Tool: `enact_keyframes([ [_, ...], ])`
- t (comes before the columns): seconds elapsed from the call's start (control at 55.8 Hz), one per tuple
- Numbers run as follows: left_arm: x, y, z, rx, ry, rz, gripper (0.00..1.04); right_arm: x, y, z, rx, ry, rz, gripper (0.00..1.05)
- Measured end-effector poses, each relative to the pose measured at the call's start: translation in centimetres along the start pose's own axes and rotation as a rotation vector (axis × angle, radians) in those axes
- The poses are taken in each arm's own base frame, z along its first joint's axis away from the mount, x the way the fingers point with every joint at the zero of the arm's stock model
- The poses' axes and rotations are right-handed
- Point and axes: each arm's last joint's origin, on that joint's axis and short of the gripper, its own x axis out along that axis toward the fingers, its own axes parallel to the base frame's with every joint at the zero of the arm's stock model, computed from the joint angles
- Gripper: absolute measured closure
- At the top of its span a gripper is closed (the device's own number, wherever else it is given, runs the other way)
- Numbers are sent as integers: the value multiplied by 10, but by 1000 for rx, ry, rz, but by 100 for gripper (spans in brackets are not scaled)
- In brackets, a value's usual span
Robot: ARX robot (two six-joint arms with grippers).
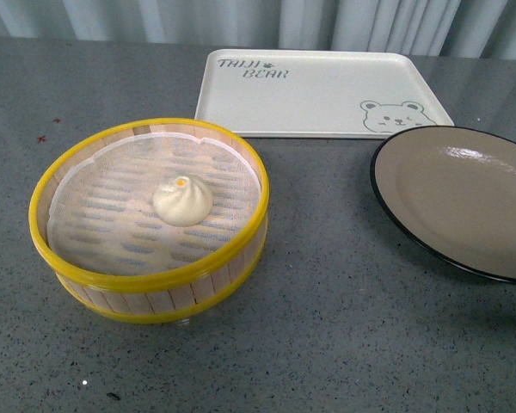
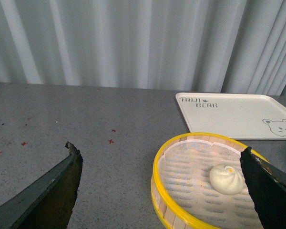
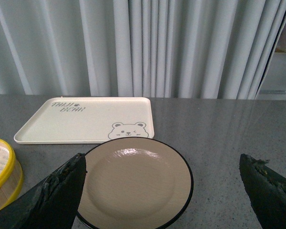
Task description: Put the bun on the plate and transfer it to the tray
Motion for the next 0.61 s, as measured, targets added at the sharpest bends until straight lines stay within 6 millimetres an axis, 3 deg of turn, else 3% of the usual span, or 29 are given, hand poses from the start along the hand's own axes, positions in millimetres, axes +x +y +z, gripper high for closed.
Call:
enact_keyframes([
  [0.609,0,0,0,0,0,0,7,0,0,0,0,0,0,9],
])
